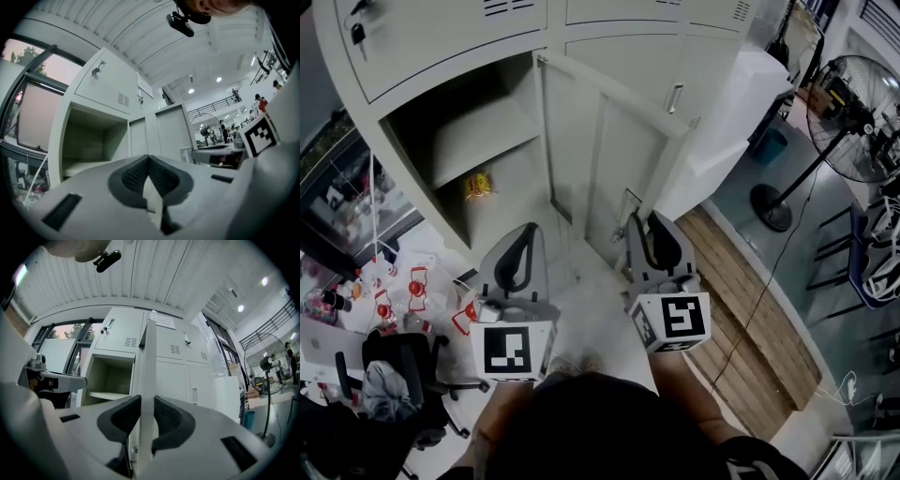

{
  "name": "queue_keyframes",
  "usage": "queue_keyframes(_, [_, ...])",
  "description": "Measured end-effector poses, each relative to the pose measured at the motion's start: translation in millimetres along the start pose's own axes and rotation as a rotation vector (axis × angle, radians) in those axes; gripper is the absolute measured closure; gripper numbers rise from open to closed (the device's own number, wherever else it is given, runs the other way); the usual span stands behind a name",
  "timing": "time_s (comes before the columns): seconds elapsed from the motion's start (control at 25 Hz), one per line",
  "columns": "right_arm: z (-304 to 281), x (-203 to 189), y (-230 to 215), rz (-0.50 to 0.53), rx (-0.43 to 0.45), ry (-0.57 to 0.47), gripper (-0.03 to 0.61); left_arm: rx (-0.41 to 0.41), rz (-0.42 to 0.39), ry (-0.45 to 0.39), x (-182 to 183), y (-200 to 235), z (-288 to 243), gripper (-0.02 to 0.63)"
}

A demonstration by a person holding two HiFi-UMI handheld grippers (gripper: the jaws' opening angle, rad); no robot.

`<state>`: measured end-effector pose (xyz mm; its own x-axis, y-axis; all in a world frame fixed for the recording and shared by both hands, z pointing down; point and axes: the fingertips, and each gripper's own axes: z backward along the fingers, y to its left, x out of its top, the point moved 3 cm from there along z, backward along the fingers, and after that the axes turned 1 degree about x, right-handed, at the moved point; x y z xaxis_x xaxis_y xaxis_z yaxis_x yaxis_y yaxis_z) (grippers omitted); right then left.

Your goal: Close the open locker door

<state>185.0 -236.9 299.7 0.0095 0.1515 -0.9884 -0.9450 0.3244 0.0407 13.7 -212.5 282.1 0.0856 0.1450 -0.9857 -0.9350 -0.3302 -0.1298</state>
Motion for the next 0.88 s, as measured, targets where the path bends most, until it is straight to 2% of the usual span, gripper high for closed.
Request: queue_keyframes(0.88, [11, 5, 64, 0.031, 0.016, 0.007, 0.480, 0.019, -0.015, -0.018, 9, 28, 43, 0.615])
